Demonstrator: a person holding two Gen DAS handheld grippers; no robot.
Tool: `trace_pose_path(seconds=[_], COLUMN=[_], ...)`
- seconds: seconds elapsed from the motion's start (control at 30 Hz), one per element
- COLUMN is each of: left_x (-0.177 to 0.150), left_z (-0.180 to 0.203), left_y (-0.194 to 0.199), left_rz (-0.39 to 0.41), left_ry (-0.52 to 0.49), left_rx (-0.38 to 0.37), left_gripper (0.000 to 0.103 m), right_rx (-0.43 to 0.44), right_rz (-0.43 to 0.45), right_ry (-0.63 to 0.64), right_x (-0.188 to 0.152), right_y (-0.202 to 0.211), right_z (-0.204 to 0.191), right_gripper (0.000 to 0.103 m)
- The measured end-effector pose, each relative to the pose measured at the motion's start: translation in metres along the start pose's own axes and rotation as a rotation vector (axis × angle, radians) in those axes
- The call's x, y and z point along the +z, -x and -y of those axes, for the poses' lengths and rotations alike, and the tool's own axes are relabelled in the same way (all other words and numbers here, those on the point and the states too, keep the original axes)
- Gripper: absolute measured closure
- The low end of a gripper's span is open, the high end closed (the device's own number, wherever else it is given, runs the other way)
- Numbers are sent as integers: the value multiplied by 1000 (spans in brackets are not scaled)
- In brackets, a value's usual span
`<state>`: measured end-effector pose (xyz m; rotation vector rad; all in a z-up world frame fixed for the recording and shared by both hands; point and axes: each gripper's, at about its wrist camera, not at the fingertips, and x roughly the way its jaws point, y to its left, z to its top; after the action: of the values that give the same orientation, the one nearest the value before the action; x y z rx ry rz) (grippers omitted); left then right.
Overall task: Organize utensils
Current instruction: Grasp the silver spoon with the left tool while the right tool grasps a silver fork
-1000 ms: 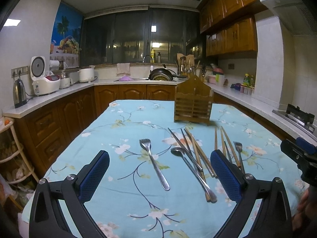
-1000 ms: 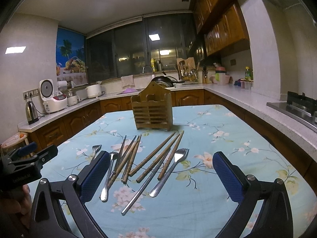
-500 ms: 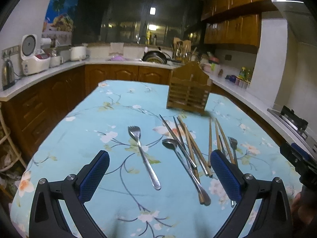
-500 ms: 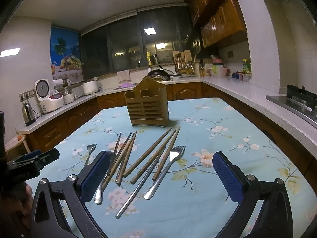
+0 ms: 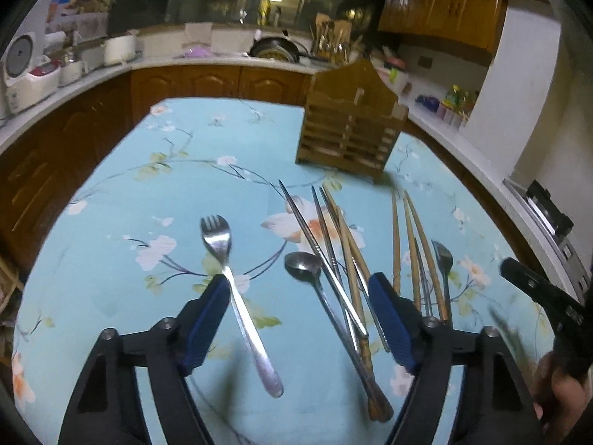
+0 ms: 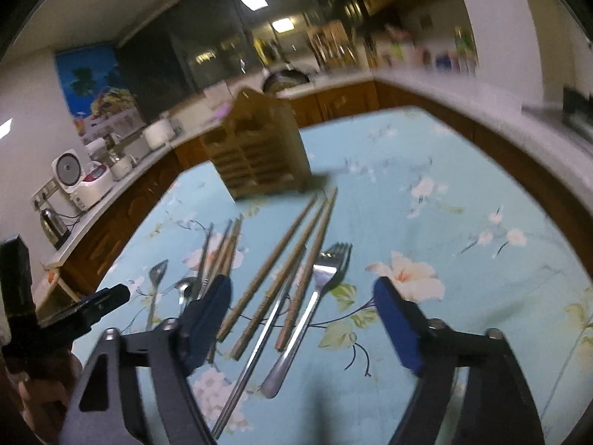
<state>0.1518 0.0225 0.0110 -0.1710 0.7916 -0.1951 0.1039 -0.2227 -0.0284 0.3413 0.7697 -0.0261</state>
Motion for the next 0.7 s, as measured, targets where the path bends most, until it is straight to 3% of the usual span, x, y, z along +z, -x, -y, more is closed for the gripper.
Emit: trace_pose_path(seconds=[0.37,0.57,0.6,0.67,0.7], left_x=[20,28,29,32,33], left_z=[1,3,4,6,6], left_y=[-63,-78,-80,-87,-89], left_rz=[-206,-214,-212,-210,-209], left_ry=[-12,-22,-26,-34,-37], left_rx=[-28,-22,-21,-16,-25], left_gripper=[66,73,77,83,88], right_rx=[-1,6,9,11,19], right_rz=[-161,-215,-222,-222,-221], right_ry=[-71,-86,-92,-101,-108], right_x=[10,13,13,14,14], right_y=[-53,-71,-76,-80,-80], right_z=[17,20,21,23,25], right_gripper=[59,69,70,82,83])
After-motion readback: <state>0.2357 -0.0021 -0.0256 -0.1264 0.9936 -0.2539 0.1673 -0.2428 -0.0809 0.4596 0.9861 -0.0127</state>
